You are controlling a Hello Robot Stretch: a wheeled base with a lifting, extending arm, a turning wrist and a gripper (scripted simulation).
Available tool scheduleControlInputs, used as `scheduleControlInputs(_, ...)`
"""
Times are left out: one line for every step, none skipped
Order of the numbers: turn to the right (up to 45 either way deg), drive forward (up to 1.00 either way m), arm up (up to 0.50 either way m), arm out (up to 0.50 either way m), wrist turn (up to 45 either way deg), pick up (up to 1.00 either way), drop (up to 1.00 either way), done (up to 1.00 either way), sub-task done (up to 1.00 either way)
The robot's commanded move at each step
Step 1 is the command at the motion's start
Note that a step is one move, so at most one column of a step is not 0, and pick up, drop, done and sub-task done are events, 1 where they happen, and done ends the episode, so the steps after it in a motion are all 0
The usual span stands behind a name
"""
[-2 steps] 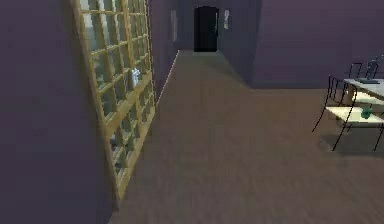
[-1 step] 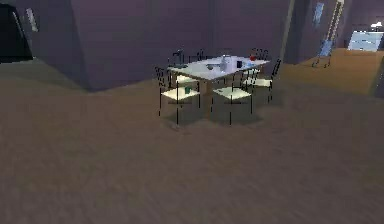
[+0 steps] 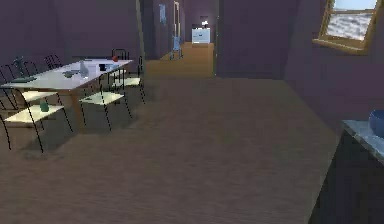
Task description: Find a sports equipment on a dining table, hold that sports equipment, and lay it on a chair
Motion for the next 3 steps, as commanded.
scheduleControlInputs(0.0, 1.0, 0.0, 0.0, 0.0, 0.0, 0.0, 0.0, 0.0)
scheduleControlInputs(0.0, 1.0, 0.0, 0.0, 0.0, 0.0, 0.0, 0.0, 0.0)
scheduleControlInputs(0.0, 1.0, 0.0, 0.0, 0.0, 0.0, 0.0, 0.0, 0.0)
